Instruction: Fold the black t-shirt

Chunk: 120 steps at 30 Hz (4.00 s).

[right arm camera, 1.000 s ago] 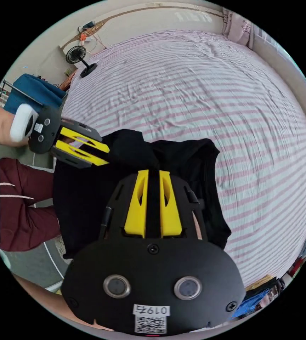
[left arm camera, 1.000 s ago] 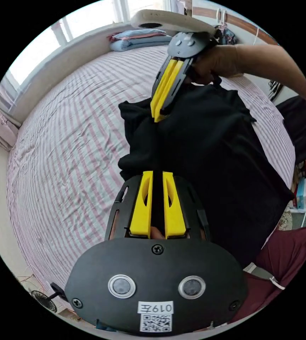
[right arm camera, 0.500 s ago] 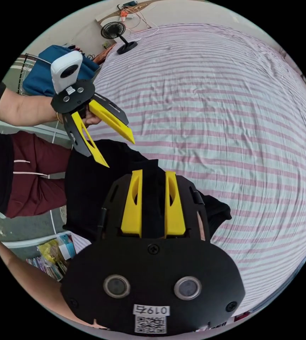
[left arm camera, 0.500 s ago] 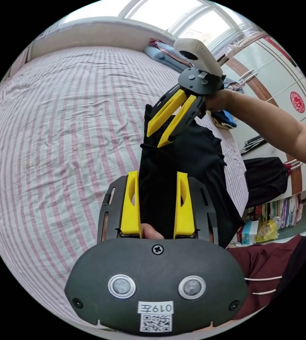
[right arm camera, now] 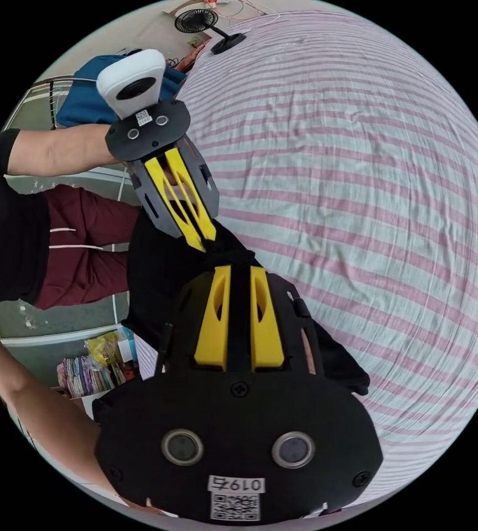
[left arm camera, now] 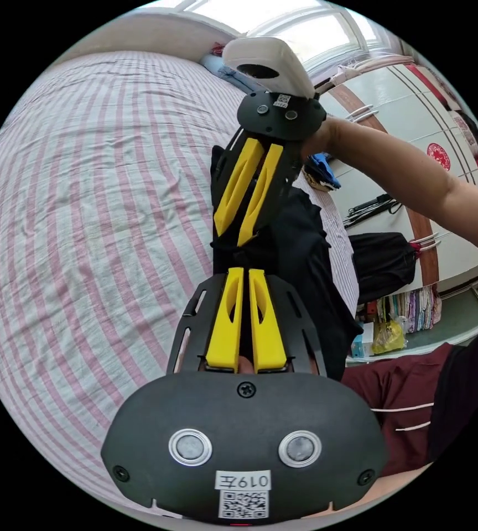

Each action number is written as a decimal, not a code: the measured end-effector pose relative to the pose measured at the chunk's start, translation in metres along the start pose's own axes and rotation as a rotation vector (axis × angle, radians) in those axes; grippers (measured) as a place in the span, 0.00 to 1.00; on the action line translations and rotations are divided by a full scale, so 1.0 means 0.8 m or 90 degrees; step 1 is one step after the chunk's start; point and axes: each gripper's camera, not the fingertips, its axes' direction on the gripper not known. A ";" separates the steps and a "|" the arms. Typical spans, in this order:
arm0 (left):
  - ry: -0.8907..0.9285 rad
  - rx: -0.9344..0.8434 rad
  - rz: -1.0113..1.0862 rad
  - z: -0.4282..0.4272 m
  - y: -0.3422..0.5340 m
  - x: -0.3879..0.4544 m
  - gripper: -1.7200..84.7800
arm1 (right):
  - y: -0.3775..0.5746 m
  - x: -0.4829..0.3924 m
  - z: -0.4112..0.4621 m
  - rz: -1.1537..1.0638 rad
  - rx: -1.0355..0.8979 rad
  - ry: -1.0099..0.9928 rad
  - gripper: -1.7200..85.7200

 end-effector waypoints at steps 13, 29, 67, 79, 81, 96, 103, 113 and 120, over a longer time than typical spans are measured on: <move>-0.165 0.276 -0.230 -0.099 0.079 0.009 0.03 | 0.030 -0.038 -0.122 0.056 0.270 0.224 0.01; -0.177 0.288 -0.518 -0.081 0.094 0.002 0.03 | -0.152 -0.015 -0.002 -0.127 -0.003 0.291 0.01; -0.192 0.063 0.022 -0.099 -0.223 0.070 0.10 | 0.602 -0.242 0.233 0.728 0.540 0.382 0.11; -0.133 -0.319 0.275 0.033 -0.398 0.054 0.13 | 0.627 -0.063 0.242 0.472 0.241 0.221 0.12; -0.106 -0.343 0.260 0.050 -0.402 0.045 0.12 | 0.626 -0.050 0.253 0.463 0.244 0.177 0.11; -0.197 -0.271 0.174 0.096 -0.369 0.017 0.07 | 0.607 -0.068 0.294 0.544 0.278 0.242 0.10; -0.256 -0.069 0.101 0.045 -0.315 0.022 0.09 | 0.636 -0.252 0.324 0.665 0.441 0.333 0.12; -0.096 -0.101 0.052 0.108 0.000 0.128 0.03 | 0.530 -0.602 0.573 0.827 0.476 0.150 0.11; -0.195 -0.265 0.208 0.210 0.151 0.211 0.03 | 0.338 -0.705 0.647 0.788 0.192 0.414 0.02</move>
